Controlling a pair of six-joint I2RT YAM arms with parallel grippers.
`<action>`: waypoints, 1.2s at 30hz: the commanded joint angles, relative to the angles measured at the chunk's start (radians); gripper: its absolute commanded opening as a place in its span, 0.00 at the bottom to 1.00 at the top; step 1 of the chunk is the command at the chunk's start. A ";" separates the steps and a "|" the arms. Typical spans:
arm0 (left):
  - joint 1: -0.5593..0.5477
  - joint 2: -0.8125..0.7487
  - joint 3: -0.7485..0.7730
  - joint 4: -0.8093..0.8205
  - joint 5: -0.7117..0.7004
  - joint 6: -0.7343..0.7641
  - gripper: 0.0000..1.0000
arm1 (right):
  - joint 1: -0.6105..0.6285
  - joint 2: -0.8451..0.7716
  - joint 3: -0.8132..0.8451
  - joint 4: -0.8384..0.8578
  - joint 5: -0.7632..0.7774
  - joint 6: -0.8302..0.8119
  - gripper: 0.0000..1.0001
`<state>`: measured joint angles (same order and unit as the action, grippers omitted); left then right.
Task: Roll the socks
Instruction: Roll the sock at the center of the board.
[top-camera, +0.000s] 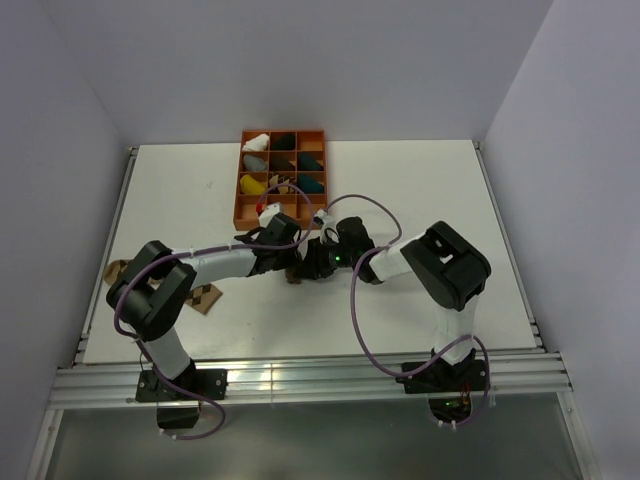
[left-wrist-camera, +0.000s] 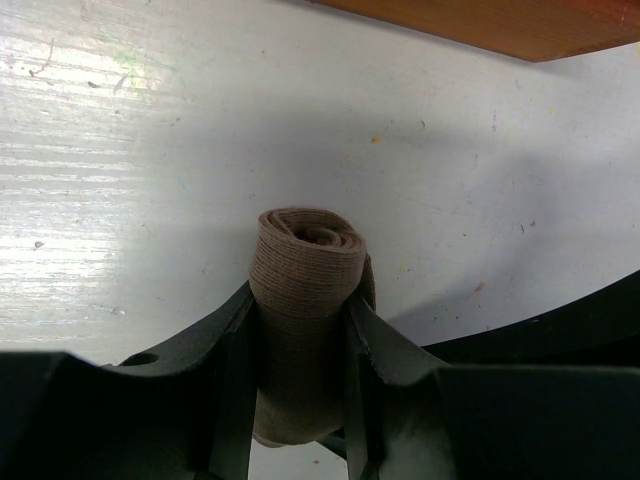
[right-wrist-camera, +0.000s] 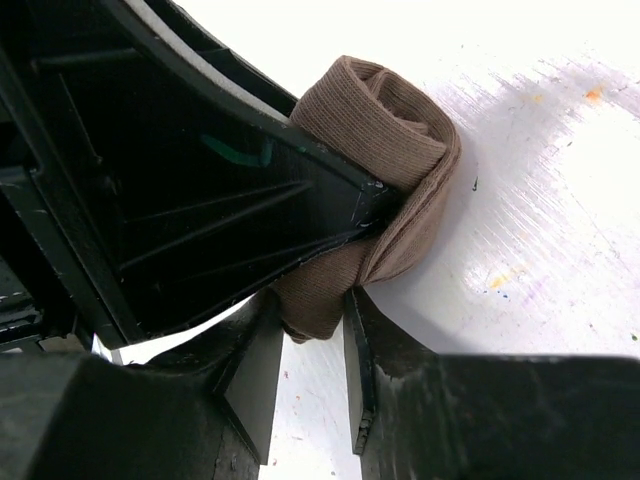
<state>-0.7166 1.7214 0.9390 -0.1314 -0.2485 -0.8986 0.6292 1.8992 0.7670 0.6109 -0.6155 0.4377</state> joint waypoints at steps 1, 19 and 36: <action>-0.024 0.041 -0.016 -0.054 0.081 0.023 0.19 | -0.008 0.035 0.011 0.084 0.076 -0.004 0.23; 0.048 -0.109 -0.092 0.042 0.143 -0.003 0.73 | -0.031 0.081 -0.001 0.070 0.063 0.062 0.00; 0.278 -0.180 -0.321 0.559 0.531 0.069 0.76 | -0.046 0.092 0.015 0.064 -0.010 0.067 0.00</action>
<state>-0.4656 1.5215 0.6186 0.2615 0.1635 -0.8688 0.5968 1.9549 0.7670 0.7067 -0.6548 0.5236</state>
